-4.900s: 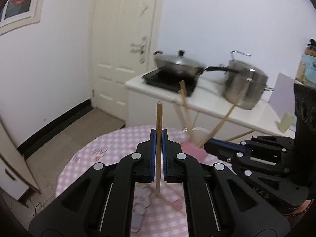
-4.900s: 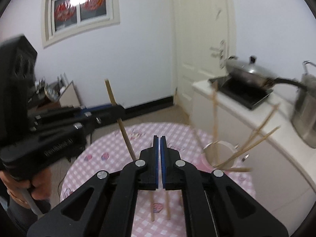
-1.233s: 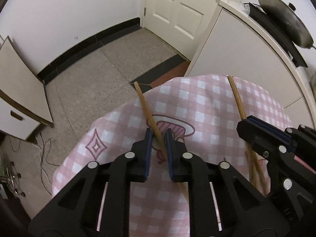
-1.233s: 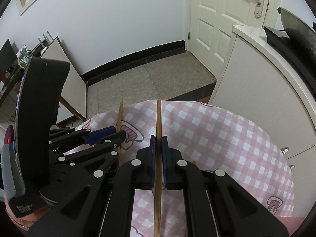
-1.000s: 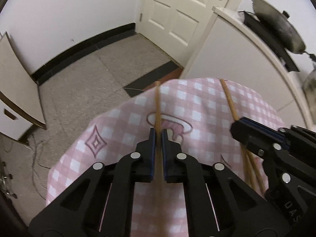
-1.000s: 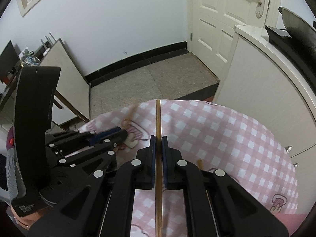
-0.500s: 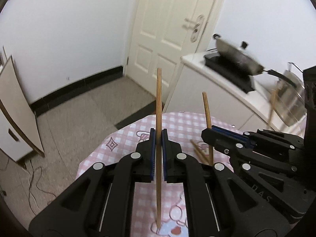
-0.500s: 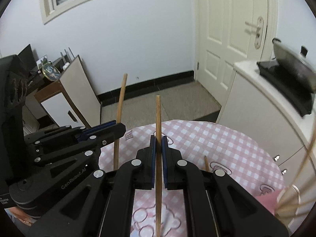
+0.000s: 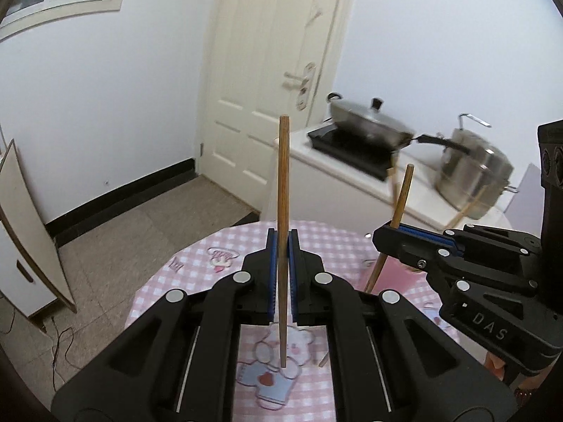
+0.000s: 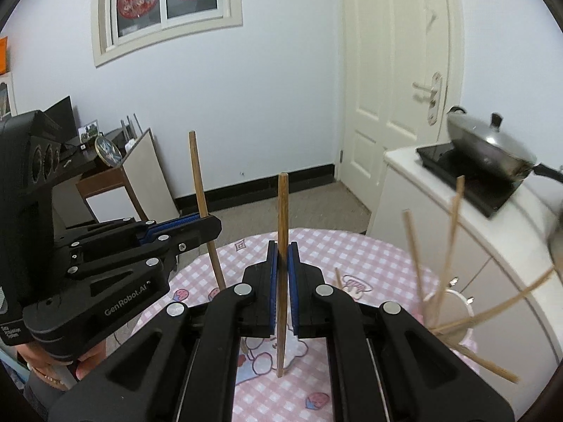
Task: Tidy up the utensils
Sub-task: 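Lift the left tool's chopstick upright and carry both chopsticks over the pink cup, then lower both chopsticks into the pink cup and open both tools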
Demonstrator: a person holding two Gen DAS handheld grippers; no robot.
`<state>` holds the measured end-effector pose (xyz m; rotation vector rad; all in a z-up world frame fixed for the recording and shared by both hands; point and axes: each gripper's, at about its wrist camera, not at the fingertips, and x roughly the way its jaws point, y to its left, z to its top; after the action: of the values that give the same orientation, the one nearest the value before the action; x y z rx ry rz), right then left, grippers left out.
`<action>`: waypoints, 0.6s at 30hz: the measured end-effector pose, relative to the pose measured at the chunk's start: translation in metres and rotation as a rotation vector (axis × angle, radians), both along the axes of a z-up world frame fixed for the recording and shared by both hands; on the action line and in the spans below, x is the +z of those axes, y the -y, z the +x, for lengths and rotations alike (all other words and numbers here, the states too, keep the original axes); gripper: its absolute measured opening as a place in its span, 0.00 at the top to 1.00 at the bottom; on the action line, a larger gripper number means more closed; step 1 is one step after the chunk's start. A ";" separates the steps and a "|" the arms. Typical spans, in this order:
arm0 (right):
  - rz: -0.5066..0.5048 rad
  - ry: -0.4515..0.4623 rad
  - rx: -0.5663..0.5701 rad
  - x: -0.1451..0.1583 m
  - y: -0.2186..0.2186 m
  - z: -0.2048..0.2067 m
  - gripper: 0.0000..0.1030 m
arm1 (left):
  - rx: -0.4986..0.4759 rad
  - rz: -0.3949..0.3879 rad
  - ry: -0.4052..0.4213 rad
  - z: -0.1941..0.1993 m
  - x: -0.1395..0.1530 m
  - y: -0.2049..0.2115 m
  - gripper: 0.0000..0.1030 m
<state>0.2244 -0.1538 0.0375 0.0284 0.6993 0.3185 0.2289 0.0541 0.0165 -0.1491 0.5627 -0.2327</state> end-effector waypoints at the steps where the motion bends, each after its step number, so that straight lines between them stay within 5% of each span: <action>1: -0.003 0.012 -0.005 0.005 0.004 -0.004 0.96 | -0.009 -0.002 0.007 -0.004 0.003 0.001 0.94; 18: -0.051 0.148 -0.162 0.055 0.078 -0.030 0.96 | -0.186 -0.064 0.121 -0.008 0.056 0.082 0.94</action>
<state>0.1941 -0.2321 0.0925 0.0123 0.5547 0.1456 0.2213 -0.0283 0.0727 -0.1434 0.4490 -0.4382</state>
